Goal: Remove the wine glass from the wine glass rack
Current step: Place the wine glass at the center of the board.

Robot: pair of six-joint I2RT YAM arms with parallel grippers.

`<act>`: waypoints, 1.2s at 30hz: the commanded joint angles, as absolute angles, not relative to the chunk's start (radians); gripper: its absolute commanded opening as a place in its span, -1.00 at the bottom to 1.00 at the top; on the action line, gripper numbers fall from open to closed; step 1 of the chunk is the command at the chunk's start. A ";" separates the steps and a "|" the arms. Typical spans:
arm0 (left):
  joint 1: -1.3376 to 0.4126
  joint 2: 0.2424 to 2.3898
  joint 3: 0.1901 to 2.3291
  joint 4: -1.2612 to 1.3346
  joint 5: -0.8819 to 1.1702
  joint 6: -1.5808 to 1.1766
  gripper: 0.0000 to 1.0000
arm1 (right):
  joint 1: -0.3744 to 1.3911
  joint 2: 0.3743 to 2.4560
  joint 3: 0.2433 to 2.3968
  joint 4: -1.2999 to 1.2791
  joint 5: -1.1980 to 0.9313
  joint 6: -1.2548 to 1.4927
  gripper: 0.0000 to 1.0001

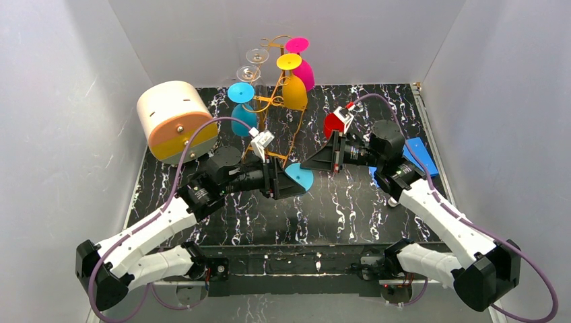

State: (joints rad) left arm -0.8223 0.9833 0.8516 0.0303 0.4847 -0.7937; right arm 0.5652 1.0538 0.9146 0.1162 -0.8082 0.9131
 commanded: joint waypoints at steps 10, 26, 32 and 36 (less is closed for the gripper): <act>-0.828 0.954 0.794 0.196 0.465 -0.897 -0.28 | 0.571 0.970 0.844 0.238 -0.713 0.901 -0.97; -0.827 0.981 0.807 0.261 0.456 -0.922 -1.00 | 0.571 0.901 0.771 0.290 -0.585 0.994 -0.94; -0.828 0.931 0.787 0.245 0.425 -0.847 -1.00 | 0.568 0.898 0.900 0.060 -0.490 0.906 0.49; -0.827 0.894 0.670 0.392 0.423 -0.868 -1.00 | 0.524 0.929 1.031 -0.282 -0.228 0.823 0.90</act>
State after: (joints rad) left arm -0.8219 0.9482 0.7593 0.2546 0.4339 -0.8837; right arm 0.5629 0.9146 0.8879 0.0010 -0.4667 0.9119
